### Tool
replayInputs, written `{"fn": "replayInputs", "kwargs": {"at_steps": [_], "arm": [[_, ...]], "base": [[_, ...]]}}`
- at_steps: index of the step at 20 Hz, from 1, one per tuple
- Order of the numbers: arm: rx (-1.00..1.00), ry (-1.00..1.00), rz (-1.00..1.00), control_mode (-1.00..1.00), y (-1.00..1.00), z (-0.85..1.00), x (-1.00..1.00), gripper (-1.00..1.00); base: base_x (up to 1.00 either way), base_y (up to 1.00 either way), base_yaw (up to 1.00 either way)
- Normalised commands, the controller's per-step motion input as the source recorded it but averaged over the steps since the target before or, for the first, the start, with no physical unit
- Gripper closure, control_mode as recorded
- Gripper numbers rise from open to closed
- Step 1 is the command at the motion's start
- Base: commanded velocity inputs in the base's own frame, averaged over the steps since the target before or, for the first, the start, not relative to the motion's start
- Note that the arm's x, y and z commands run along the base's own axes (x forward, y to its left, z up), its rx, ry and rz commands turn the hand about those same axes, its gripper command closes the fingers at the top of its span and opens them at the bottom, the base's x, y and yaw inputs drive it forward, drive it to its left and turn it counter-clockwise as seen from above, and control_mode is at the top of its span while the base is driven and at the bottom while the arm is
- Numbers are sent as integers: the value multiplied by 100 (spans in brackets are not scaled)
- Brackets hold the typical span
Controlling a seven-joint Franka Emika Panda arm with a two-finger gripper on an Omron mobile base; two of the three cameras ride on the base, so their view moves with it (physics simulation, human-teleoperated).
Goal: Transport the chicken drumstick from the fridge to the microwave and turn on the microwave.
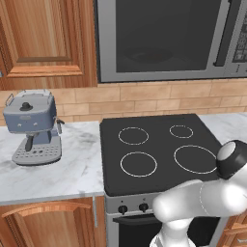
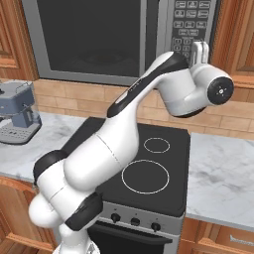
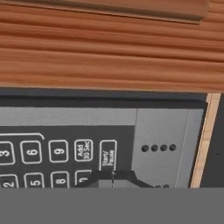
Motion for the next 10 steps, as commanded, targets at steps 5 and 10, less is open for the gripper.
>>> {"fn": "replayInputs", "kwargs": {"at_steps": [5,10], "arm": [[2,0,0,-100,-10,-3,21,100],[2,0,0,-100,-9,-5,20,100]], "base": [[0,0,0],[0,0,0]]}}
